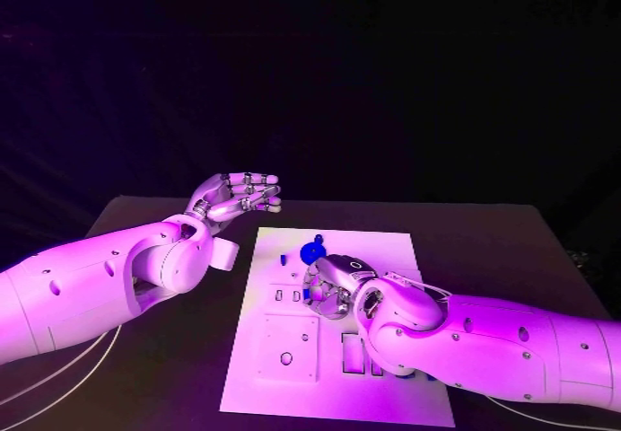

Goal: Assemble the parts on the task board

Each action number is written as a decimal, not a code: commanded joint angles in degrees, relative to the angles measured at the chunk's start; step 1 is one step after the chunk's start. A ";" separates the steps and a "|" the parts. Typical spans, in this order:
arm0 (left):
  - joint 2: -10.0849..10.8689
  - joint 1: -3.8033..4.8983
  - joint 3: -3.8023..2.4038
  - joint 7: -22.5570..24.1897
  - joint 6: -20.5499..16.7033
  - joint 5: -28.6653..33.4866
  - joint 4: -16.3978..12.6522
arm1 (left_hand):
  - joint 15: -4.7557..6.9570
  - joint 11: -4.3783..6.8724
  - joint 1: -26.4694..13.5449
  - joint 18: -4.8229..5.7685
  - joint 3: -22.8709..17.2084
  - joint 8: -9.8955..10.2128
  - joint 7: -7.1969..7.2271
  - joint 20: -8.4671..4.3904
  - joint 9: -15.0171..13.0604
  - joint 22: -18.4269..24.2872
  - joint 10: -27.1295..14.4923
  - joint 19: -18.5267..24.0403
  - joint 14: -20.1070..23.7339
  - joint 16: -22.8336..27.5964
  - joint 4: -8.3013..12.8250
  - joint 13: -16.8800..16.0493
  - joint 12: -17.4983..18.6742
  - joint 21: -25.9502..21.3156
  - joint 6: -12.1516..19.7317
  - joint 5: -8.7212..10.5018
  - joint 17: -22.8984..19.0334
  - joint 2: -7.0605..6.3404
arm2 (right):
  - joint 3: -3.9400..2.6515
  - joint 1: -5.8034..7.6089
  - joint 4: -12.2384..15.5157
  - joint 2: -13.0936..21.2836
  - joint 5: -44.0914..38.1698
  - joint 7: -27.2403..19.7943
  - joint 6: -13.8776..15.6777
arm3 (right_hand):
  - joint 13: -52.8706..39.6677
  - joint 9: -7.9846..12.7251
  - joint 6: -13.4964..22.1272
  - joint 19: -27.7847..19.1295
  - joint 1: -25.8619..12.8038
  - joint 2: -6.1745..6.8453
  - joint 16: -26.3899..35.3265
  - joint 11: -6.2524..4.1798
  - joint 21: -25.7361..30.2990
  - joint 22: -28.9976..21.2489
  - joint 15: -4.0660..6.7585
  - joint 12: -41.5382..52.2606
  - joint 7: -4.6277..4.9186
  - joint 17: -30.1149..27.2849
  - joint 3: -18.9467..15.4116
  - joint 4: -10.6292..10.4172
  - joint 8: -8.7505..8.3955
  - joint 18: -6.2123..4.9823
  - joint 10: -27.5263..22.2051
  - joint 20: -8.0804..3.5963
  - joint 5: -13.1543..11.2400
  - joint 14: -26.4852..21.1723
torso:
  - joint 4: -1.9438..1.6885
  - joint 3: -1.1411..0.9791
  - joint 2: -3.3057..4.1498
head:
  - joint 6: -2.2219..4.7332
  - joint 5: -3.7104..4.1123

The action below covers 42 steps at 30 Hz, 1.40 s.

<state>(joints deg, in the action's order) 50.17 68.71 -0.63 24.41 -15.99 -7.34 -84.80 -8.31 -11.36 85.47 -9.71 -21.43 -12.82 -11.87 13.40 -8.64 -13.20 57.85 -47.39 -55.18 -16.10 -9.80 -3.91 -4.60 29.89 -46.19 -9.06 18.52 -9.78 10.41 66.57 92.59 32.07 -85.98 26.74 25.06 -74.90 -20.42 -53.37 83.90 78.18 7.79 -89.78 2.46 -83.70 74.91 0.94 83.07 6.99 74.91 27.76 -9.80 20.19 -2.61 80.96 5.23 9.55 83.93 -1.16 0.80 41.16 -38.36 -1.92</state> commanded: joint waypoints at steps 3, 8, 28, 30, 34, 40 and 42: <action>-0.14 0.04 -0.04 0.20 1.17 0.20 -0.03 | 0.29 0.26 -0.08 -0.64 0.04 -0.28 -2.79 0.01 -0.06 -0.07 -0.08 0.06 -0.03 0.20 0.29 0.01 -0.18 0.28 -0.10 0.20 0.07 0.65 | 0.01 -0.30 0.34 -0.27 -3.32 0.14 -0.12 | -5.42 -0.86 -0.52 1.93 -0.38 -0.01 -0.22 0.07 0.38 10.00 0.36 -0.19 -0.08 15.09 0.17 0.23 1.67 0.81 -0.29 -0.36 0.10 6.07 | 0.01 0.03 -0.01 | -0.09 -0.05; -0.13 0.04 -0.04 0.20 1.21 0.17 0.02 | 0.29 0.28 -0.16 -0.63 0.04 -0.32 -2.74 0.02 -0.07 -0.07 -0.02 0.09 -0.02 0.23 0.28 -0.01 -0.22 0.30 -0.14 0.21 0.11 0.64 | 0.01 -0.42 0.20 -0.43 -4.13 0.19 -0.05 | -5.44 -0.88 -0.49 1.95 -0.49 0.05 -0.22 0.08 0.36 10.01 0.36 -0.18 -0.07 15.09 0.18 0.25 1.71 0.81 -0.27 -0.36 0.09 6.07 | 0.07 0.05 -0.02 | -0.10 -0.10; -0.15 0.04 -0.04 -0.11 1.96 0.06 0.04 | 0.29 0.29 -0.23 -0.63 0.05 -0.33 -2.74 0.02 -0.07 -0.06 -0.01 0.13 0.00 0.26 0.28 0.00 -0.24 0.32 -0.14 0.22 0.14 0.62 | 0.01 -0.79 -1.08 -1.07 -7.25 0.89 -0.74 | -5.20 -0.79 0.34 1.81 -2.54 1.62 -0.22 0.34 0.69 9.85 0.16 -0.45 0.25 15.09 -0.05 0.14 2.04 0.75 -0.55 -0.24 0.03 6.07 | 0.06 0.06 -0.02 | -0.06 0.22; -0.15 0.04 -0.04 -0.15 2.03 0.04 0.03 | 0.29 0.29 -0.23 -0.63 0.05 -0.33 -2.74 0.02 -0.07 -0.06 -0.01 0.13 0.00 0.26 0.28 0.00 -0.24 0.32 -0.14 0.22 0.14 0.62 | 0.02 -0.85 -1.26 -1.19 -7.37 0.89 -0.78 | -5.13 -0.76 0.44 1.81 -2.92 1.86 -0.22 0.39 0.70 9.86 0.12 -0.51 0.30 15.09 -0.13 0.05 2.10 0.75 -0.63 -0.21 0.02 6.07 | 0.05 0.02 0.00 | -0.05 0.16; -0.17 0.04 -0.04 -0.24 2.17 0.02 0.04 | 0.29 0.29 -0.23 -0.63 0.05 -0.33 -2.74 0.02 -0.07 -0.06 -0.01 0.13 0.00 0.26 0.28 0.00 -0.24 0.32 -0.14 0.22 0.14 0.62 | 0.02 -1.12 -1.50 -1.43 -7.63 1.04 -0.80 | -5.06 -0.73 0.57 1.73 -3.25 2.11 -0.22 0.44 0.85 9.76 0.09 -0.58 0.35 15.09 -0.22 -0.02 2.13 0.71 -0.71 -0.17 0.01 6.07 | -0.03 -0.01 -0.01 | -0.13 0.08; -0.08 0.04 -0.04 -0.41 2.51 -0.18 0.05 | 0.28 0.29 -0.25 -0.63 0.06 -0.33 -2.73 0.02 -0.07 -0.06 -0.04 0.16 0.03 0.28 0.31 0.00 -0.24 0.33 -0.12 0.23 0.16 0.58 | 0.03 -1.29 -1.51 -1.38 -8.05 1.42 -0.79 | -5.01 -0.68 0.75 1.78 -3.52 2.33 -0.22 0.49 0.78 9.82 0.04 -0.63 0.43 15.09 -0.30 -0.09 2.12 0.73 -0.78 -0.14 0.01 6.07 | 0.01 0.01 0.02 | -0.28 -0.05; -0.06 0.04 -0.04 -0.46 2.60 -0.21 0.04 | 0.28 0.29 -0.26 -0.62 0.07 -0.32 -2.73 0.03 -0.07 -0.05 -0.05 0.17 0.05 0.30 0.31 0.00 -0.24 0.33 -0.11 0.24 0.16 0.56 | 0.03 -1.31 -1.54 -1.37 -8.15 1.45 -0.78 | -4.91 -0.66 0.82 1.75 -3.61 2.45 -0.22 0.52 0.84 9.78 0.02 -0.70 0.46 15.09 -0.33 -0.09 2.12 0.72 -0.89 -0.13 0.01 6.07 | 0.07 0.02 -0.01 | -0.31 -0.12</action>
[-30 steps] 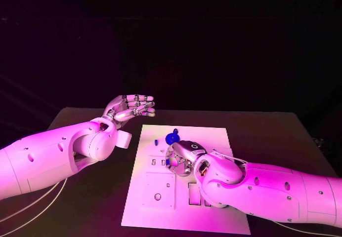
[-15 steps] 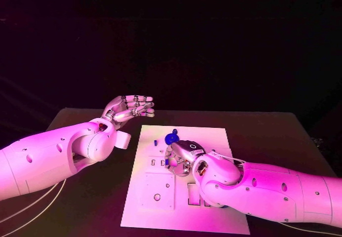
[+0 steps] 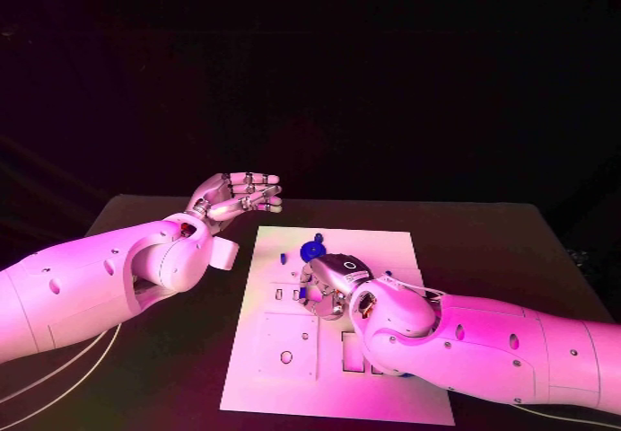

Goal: Assemble the parts on the task board

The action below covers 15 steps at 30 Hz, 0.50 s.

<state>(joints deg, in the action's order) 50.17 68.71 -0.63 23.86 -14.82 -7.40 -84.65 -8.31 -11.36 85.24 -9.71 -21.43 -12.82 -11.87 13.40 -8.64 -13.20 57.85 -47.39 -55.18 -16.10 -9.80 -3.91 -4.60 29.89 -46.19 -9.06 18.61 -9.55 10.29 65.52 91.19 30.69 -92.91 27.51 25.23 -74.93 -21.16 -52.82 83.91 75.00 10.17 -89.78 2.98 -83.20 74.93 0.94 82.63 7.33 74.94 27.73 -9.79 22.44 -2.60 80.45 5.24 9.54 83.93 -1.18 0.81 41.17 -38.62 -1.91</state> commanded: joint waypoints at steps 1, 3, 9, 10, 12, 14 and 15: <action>-0.04 0.04 -0.04 0.07 1.45 -0.16 -0.10 | 0.28 0.29 -0.03 -0.62 0.06 -0.32 -2.73 0.03 -0.07 -0.05 -0.05 0.17 0.05 0.30 0.31 0.00 -0.24 0.33 -0.11 0.24 0.07 0.33 | 0.15 -0.26 -0.14 0.01 -1.27 0.70 -0.95 | -4.80 0.12 0.45 1.75 -0.56 0.25 -0.22 0.05 0.36 9.76 -0.01 -0.34 0.18 15.06 -0.34 -0.10 -0.17 0.71 -0.48 -0.10 0.03 6.07 | 0.10 -0.01 0.00 | -0.06 -0.16; -0.02 0.04 -0.04 0.02 1.50 -0.17 -0.11 | 0.28 0.29 -0.03 -0.62 0.06 -0.32 -2.73 0.03 -0.07 -0.05 -0.05 0.17 0.05 0.30 0.31 0.00 -0.24 0.33 -0.11 0.24 0.07 0.33 | 0.15 -0.28 -0.15 0.03 -1.36 0.68 -0.95 | -4.72 0.22 0.77 1.73 -0.70 0.45 -0.22 0.15 0.41 9.74 -0.08 -0.42 0.31 15.06 -0.35 -0.09 -0.27 0.71 -0.58 -0.05 0.05 6.07 | 0.11 -0.03 0.02 | -0.02 -0.17; 0.01 0.04 -0.04 -0.06 1.58 -0.19 -0.10 | 0.28 0.29 -0.03 -0.62 0.06 -0.32 -2.73 0.03 -0.07 -0.05 -0.05 0.17 0.05 0.30 0.31 0.00 -0.24 0.33 -0.11 0.24 0.07 0.33 | 0.15 -0.29 -0.05 -0.05 -1.47 0.47 -0.84 | -4.08 0.49 1.61 1.64 -0.96 1.05 -0.22 0.49 0.60 9.64 -0.34 -0.96 0.71 15.06 -0.36 0.00 -0.57 0.67 -1.32 0.13 0.07 6.07 | 0.10 -0.03 -0.02 | -0.06 -0.18; 0.02 0.04 -0.04 -0.07 1.58 -0.19 -0.10 | 0.28 0.29 -0.03 -0.62 0.06 -0.32 -2.73 0.03 -0.07 -0.05 -0.05 0.17 0.05 0.30 0.31 0.00 -0.24 0.33 -0.11 0.24 0.07 0.33 | 0.15 -0.29 -0.02 -0.07 -1.48 0.44 -0.81 | -3.88 0.56 1.80 1.61 -1.01 1.17 -0.22 0.58 0.67 9.60 -0.42 -1.13 0.81 15.06 -0.35 0.02 -0.64 0.66 -1.54 0.19 0.08 6.07 | 0.08 -0.03 -0.01 | -0.05 -0.18; 0.03 0.04 -0.04 -0.09 1.58 -0.19 -0.09 | 0.28 0.29 -0.03 -0.62 0.06 -0.32 -2.73 0.03 -0.07 -0.05 -0.05 0.17 0.05 0.30 0.31 0.00 -0.24 0.33 -0.11 0.24 0.07 0.33 | 0.15 -0.29 0.04 -0.13 -1.48 0.39 -0.79 | -3.44 0.71 2.24 1.55 -1.12 1.41 -0.22 0.76 0.78 9.54 -0.57 -1.50 1.01 15.05 -0.34 0.05 -0.82 0.64 -2.05 0.32 0.08 6.07 | 0.06 -0.03 -0.02 | -0.03 -0.17; 0.04 0.04 -0.04 -0.12 1.59 -0.20 -0.09 | 0.28 0.29 -0.03 -0.62 0.06 -0.32 -2.73 0.03 -0.07 -0.05 -0.05 0.17 0.05 0.30 0.31 0.00 -0.24 0.33 -0.11 0.24 0.07 0.33 | 0.16 -0.29 0.06 -0.17 -1.49 0.37 -0.80 | -3.06 0.93 2.80 1.53 -1.27 1.69 -0.21 0.99 0.85 9.51 -0.77 -1.84 1.27 15.03 -0.33 0.06 -1.08 0.63 -2.52 0.48 0.09 6.07 | 0.06 -0.02 -0.02 | -0.04 -0.15; 0.05 0.04 -0.04 -0.14 1.61 -0.20 -0.09 | 0.25 0.28 -0.12 -0.61 0.09 -0.31 -2.73 0.04 -0.07 -0.04 -0.08 0.23 0.11 0.34 0.29 0.01 -0.23 0.32 -0.08 0.26 0.09 0.30 | 0.16 -0.29 0.07 -0.18 -1.49 0.38 -0.81 | -2.92 1.00 2.97 1.48 -1.33 1.79 -0.21 1.06 0.93 9.46 -0.83 -1.95 1.34 15.02 -0.35 0.05 -1.16 0.61 -2.68 0.54 0.08 6.07 | 0.08 0.00 -0.03 | -0.06 -0.10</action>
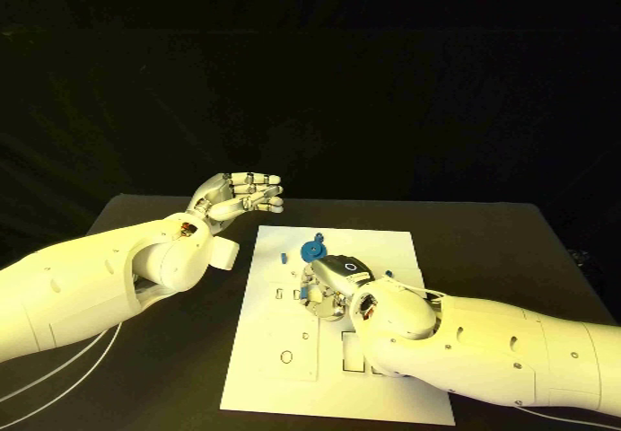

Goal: Assemble the parts on the task board

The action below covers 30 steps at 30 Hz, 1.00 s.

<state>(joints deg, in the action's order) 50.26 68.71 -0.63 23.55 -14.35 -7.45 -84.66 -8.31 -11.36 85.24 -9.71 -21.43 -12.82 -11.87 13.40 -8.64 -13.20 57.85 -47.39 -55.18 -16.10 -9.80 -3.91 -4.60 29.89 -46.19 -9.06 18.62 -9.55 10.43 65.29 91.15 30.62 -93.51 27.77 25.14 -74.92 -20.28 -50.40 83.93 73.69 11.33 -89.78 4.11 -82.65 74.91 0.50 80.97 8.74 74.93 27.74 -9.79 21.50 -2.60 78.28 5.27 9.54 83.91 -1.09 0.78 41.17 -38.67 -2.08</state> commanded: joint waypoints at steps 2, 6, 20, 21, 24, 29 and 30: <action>-0.02 0.04 -0.04 0.13 1.16 -0.16 -0.10 | 0.25 0.28 -0.12 -0.61 0.09 -0.31 -2.73 0.05 -0.07 -0.03 -0.08 0.23 0.11 0.34 0.29 0.01 -0.23 0.32 -0.08 0.26 0.09 0.30 | 0.02 -0.06 0.14 -0.11 -0.89 0.16 -0.76 | -2.29 0.45 1.37 1.36 -0.34 1.13 -0.19 0.25 0.57 9.37 -0.68 -0.82 0.28 14.98 -0.51 -0.04 -0.63 0.57 -1.26 0.75 0.07 6.06 | 0.00 0.03 -0.03 | 0.01 0.10; 0.02 0.04 -0.04 0.08 1.19 -0.19 -0.12 | 0.25 0.28 -0.12 -0.61 0.09 -0.31 -2.73 0.05 -0.07 -0.03 -0.08 0.23 0.11 0.34 0.29 0.01 -0.23 0.32 -0.08 0.26 0.09 0.30 | 0.02 -0.06 0.23 -0.07 -1.03 0.33 -0.65 | -1.35 1.25 3.23 1.24 -0.57 2.49 -0.18 0.82 0.84 9.26 -1.20 -1.56 0.87 14.93 -1.34 0.00 -1.72 0.51 -2.34 1.26 0.07 6.05 | 0.04 0.01 -0.01 | 0.08 0.11; 0.07 0.03 -0.04 -2.22 1.04 -3.24 0.11 | 0.28 0.27 -0.50 -0.65 0.31 -0.27 -2.70 0.07 -0.05 -0.02 -0.17 0.21 -0.06 0.29 0.19 0.02 -0.23 0.40 0.07 0.30 0.25 0.08 | -0.16 -0.03 3.98 3.34 -2.09 0.02 3.52 | 1.02 4.77 6.45 0.95 4.94 0.60 -0.15 2.15 1.86 8.99 -2.43 -2.91 2.25 14.86 -19.27 -6.93 -4.46 0.32 -4.82 2.52 0.58 6.03 | -0.01 -0.05 -0.23 | 0.07 -0.12; 0.11 0.02 -0.04 -3.59 0.94 -4.92 0.16 | 0.50 0.39 -1.39 -0.77 0.89 -0.30 -2.66 -0.01 -0.07 -0.11 -0.05 -0.42 -1.10 -0.34 -0.19 -0.05 -0.40 0.82 0.15 0.35 0.73 -0.24 | -0.36 0.07 4.91 4.28 -1.78 -0.53 4.00 | 0.98 4.78 6.42 0.99 4.96 0.57 -0.15 2.15 1.79 9.04 -2.43 -2.88 2.25 14.84 -19.30 -6.93 -4.46 0.33 -4.77 2.52 0.59 6.03 | 0.08 -0.06 -0.30 | 0.03 -0.23; 0.16 0.02 -0.04 -6.25 1.02 -9.41 0.29 | 1.91 1.98 -4.28 -0.93 2.63 -1.84 -1.36 -0.90 -0.78 -0.47 4.93 -2.82 -4.52 -3.37 -2.20 -1.49 -3.82 2.23 -1.74 0.35 2.70 -0.88 | -0.90 0.72 6.86 6.66 1.79 -2.80 4.68 | 0.47 4.84 5.92 0.82 5.58 0.04 -0.12 2.11 2.12 8.85 -2.41 -2.41 2.19 14.75 -19.46 -6.87 -4.23 0.26 -4.18 2.53 0.60 6.01 | 0.32 -0.06 -0.51 | 0.03 -0.40; 0.19 0.03 -0.05 -14.02 5.88 -18.27 0.21 | 6.76 5.87 -6.37 -0.56 3.03 -7.38 2.71 -5.61 -5.36 -6.08 7.20 -10.50 -12.84 -22.59 -5.10 -7.24 -12.52 12.97 -2.49 -0.49 15.98 -1.18 | -1.85 4.05 8.44 11.60 18.40 -9.85 3.65 | -0.55 4.71 4.13 0.21 7.63 -1.13 0.01 1.64 3.31 8.19 -2.03 -1.35 1.65 14.35 -18.70 -6.49 -2.62 -0.02 -3.17 2.24 0.44 5.91 | 0.80 -0.09 -1.08 | 0.15 -0.57; 0.18 0.03 -0.05 -15.08 6.21 -19.35 0.14 | 6.89 6.45 -8.10 -0.60 3.51 -8.39 2.25 -6.11 -6.43 -8.00 7.28 -10.81 -13.08 -27.50 -6.39 -10.11 -16.53 16.07 -2.43 -0.39 19.47 -0.94 | -1.92 4.53 8.52 12.21 20.23 -10.74 3.27 | -0.53 4.70 4.08 0.16 7.71 -1.22 0.01 1.62 3.41 8.13 -2.02 -1.35 1.63 14.33 -18.63 -6.48 -2.53 -0.05 -3.19 2.22 0.43 5.90 | 0.87 -0.09 -1.16 | 0.06 -0.67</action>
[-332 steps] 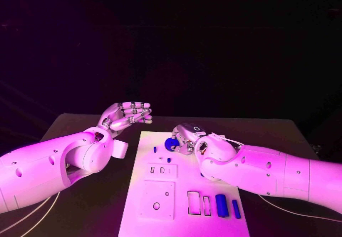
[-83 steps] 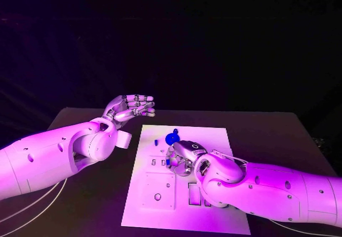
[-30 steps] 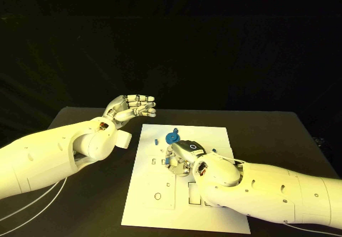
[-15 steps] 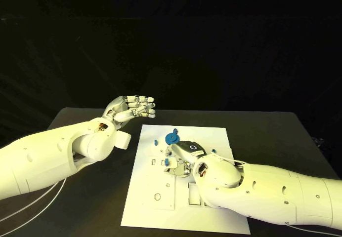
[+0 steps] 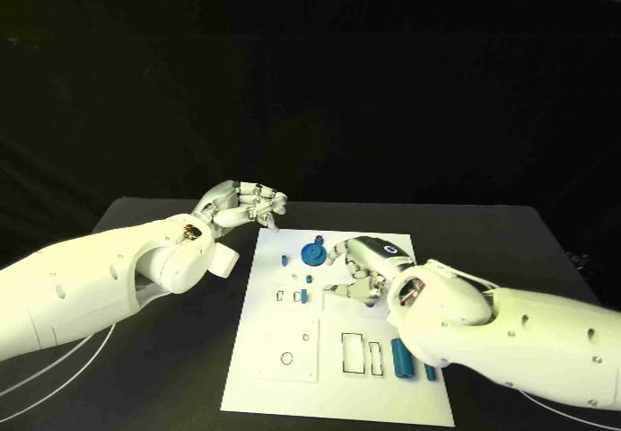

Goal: Assemble the parts on the task board

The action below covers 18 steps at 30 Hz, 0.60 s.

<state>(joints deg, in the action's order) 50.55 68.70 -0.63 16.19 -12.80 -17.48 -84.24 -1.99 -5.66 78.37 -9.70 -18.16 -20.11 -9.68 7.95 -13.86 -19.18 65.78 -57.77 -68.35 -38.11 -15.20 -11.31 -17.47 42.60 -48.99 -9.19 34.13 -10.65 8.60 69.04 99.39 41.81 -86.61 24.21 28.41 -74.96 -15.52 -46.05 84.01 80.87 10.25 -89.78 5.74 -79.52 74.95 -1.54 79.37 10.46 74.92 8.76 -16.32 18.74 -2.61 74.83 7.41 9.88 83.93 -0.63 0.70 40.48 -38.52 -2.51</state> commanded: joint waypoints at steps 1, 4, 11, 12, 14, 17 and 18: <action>-0.14 0.05 -0.05 -9.45 5.01 -11.00 -0.41 | 0.86 0.83 -2.24 -0.74 0.59 -2.61 0.64 -0.92 -2.29 -3.42 0.68 -0.83 -1.40 -9.16 -1.06 -5.20 -7.49 5.65 -0.91 -0.08 6.17 0.40 | -0.20 1.57 0.43 2.02 16.23 -8.55 -0.58 | -0.46 -0.08 -0.32 -0.06 0.58 -0.34 0.05 -0.03 0.56 7.93 0.05 0.24 -0.10 14.23 0.48 0.01 0.39 -0.11 0.21 0.06 0.08 5.86 | 0.49 -0.03 -0.57 | -0.12 -0.29; -0.30 0.07 -0.05 -15.31 5.56 -15.40 -0.83 | 3.70 4.10 -3.96 2.02 0.16 -9.69 3.57 -3.44 -7.88 -26.17 2.98 -11.40 -14.21 -35.55 -1.38 -15.46 -22.03 24.29 -4.51 -0.26 33.41 1.85 | -0.57 3.73 0.61 4.89 23.93 -11.48 -1.91 | -0.42 -0.09 -0.33 -0.21 0.56 -0.86 0.12 -0.06 0.85 7.77 0.09 0.23 -0.12 14.02 0.77 -0.11 0.66 -0.17 0.13 0.01 0.05 5.81 | 0.68 -0.19 -0.83 | -0.56 -0.57; -1.90 0.16 -0.06 -29.06 9.82 -27.08 -0.38 | 5.42 5.76 -11.60 4.68 -2.53 -18.96 5.66 -4.91 -20.21 -45.52 8.66 -17.21 -16.80 -40.78 -1.50 -47.55 -51.81 37.59 -1.56 -0.06 39.40 2.21 | -0.89 6.43 -1.37 9.10 32.53 -14.01 -3.02 | -0.57 -0.17 -0.54 -0.12 0.46 -1.28 0.11 -0.12 0.72 7.89 0.14 0.37 -0.19 14.06 1.04 -0.13 1.07 -0.13 0.28 -0.03 0.01 5.81 | 0.45 -0.33 -1.57 | -1.70 -0.90; -2.23 0.17 -0.05 -30.92 11.06 -28.83 -0.25 | 5.44 5.73 -12.81 4.70 -2.06 -19.28 5.63 -4.96 -20.94 -45.73 8.62 -17.18 -16.86 -40.81 -1.58 -47.97 -52.22 37.77 -1.27 0.00 39.46 2.04 | -0.91 6.61 -1.77 9.47 33.22 -14.17 -3.04 | -0.57 -0.17 -0.54 -0.12 0.46 -1.28 0.11 -0.12 0.72 7.89 0.14 0.37 -0.19 14.06 1.04 -0.13 1.07 -0.13 0.28 -0.03 0.01 5.81 | 0.43 -0.35 -1.64 | -1.73 -0.91; -2.98 0.20 -0.05 -34.22 13.78 -32.15 0.02 | 5.40 5.69 -13.71 4.73 -1.54 -19.44 5.58 -4.98 -21.47 -45.98 8.79 -17.21 -16.89 -40.83 -1.59 -48.63 -52.76 37.93 -0.97 0.09 39.50 1.85 | -0.92 6.88 -2.61 9.98 34.18 -14.43 -3.14 | -0.57 -0.17 -0.54 -0.13 0.44 -1.28 0.10 -0.12 0.72 7.88 0.14 0.37 -0.20 14.09 1.03 -0.14 1.09 -0.13 0.28 -0.04 0.00 5.82 | 0.46 -0.47 -1.77 | -2.04 -1.11; -4.29 0.23 -0.05 -38.02 18.45 -35.23 0.67 | 5.43 5.74 -13.33 4.78 -1.50 -19.54 5.66 -4.98 -21.97 -46.28 8.93 -17.27 -16.88 -40.77 -1.32 -49.22 -53.24 38.10 -0.63 -0.01 39.44 1.94 | -0.94 7.08 -3.78 10.21 35.85 -14.83 -3.25 | -0.47 -0.17 -0.52 -0.18 0.44 -1.25 0.13 -0.13 0.81 7.83 0.15 0.30 -0.20 14.01 1.03 -0.11 1.11 -0.15 0.17 -0.04 -0.01 5.80 | 0.44 -0.55 -1.92 | -2.19 -1.00; -4.68 0.24 -0.05 -38.76 19.43 -35.70 0.91 | 5.47 5.80 -12.72 4.77 -1.74 -19.61 5.72 -4.99 -22.18 -46.31 8.95 -17.24 -16.86 -40.74 -1.23 -49.39 -53.39 38.12 -0.56 -0.13 39.42 2.11 | -0.94 7.12 -4.04 10.20 36.52 -14.91 -3.27 | -0.49 -0.16 -0.47 -0.18 0.50 -1.22 0.13 -0.14 0.83 7.82 0.16 0.32 -0.20 14.00 1.06 -0.05 1.12 -0.16 0.20 -0.05 -0.01 5.80 | 0.44 -0.59 -1.95 | -2.15 -1.03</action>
<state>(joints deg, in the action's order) 46.22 68.85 -0.65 -14.66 -0.98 -46.09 -83.50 3.17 0.21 65.30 -5.23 -19.78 -39.42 -3.88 3.07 -35.99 -65.48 74.35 -74.74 -84.06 -78.69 -16.66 -60.61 -70.75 80.53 -49.86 -9.26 73.59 -8.62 7.69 76.13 95.54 52.06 -54.91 11.99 26.57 -74.95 -15.60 -46.26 84.01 81.12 9.48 -89.78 5.73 -78.82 74.94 -1.54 79.37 10.25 74.91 9.53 -16.37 19.51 -2.61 74.83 7.40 9.88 83.93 -0.15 0.26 38.79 -40.58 -3.53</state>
